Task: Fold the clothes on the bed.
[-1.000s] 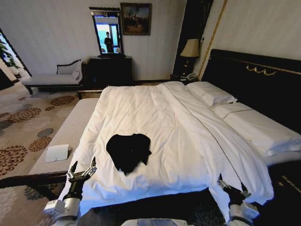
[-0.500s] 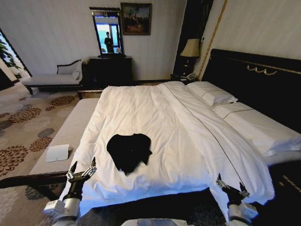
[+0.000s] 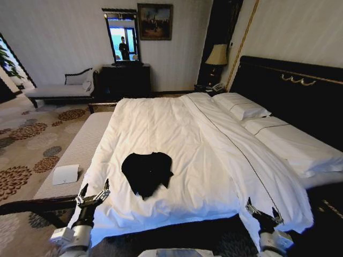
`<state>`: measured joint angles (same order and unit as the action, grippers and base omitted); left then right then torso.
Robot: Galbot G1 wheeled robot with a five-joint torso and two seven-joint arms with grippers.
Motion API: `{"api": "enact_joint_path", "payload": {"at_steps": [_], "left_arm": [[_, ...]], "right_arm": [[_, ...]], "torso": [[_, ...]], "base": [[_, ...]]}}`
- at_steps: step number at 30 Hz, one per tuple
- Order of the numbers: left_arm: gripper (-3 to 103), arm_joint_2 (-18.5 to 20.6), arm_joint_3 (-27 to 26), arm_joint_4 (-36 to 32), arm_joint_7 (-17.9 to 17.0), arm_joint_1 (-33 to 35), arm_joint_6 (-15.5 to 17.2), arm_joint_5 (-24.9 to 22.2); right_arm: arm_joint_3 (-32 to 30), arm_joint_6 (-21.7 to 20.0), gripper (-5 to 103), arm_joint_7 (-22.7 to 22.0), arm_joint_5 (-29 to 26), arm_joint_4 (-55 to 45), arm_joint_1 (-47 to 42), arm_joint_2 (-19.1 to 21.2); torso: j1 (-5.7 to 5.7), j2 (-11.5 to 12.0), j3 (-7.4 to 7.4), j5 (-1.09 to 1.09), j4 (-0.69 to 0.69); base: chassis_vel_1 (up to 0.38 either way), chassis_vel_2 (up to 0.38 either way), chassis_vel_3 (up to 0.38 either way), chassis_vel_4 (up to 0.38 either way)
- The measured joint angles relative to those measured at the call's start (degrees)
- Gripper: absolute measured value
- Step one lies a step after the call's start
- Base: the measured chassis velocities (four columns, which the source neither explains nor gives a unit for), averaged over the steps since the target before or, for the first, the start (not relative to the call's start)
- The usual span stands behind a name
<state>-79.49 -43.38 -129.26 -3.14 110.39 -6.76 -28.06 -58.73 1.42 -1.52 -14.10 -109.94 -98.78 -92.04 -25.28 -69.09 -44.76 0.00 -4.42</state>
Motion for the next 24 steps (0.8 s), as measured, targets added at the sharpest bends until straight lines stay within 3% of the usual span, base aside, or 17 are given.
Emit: {"api": "enact_joint_path", "payload": {"at_steps": [24], "left_arm": [[100, -0.03, 0.11, -0.07, -0.07, -0.03, 0.07, 0.1]], "right_arm": [[-0.28, -0.02, 100, 0.53, -0.37, -0.21, -0.28, 0.09]], "torso": [[0.0, 0.01, 0.0, 0.0, 0.0]], "base": [[0.004, 0.071, -0.005, -0.074]]}}
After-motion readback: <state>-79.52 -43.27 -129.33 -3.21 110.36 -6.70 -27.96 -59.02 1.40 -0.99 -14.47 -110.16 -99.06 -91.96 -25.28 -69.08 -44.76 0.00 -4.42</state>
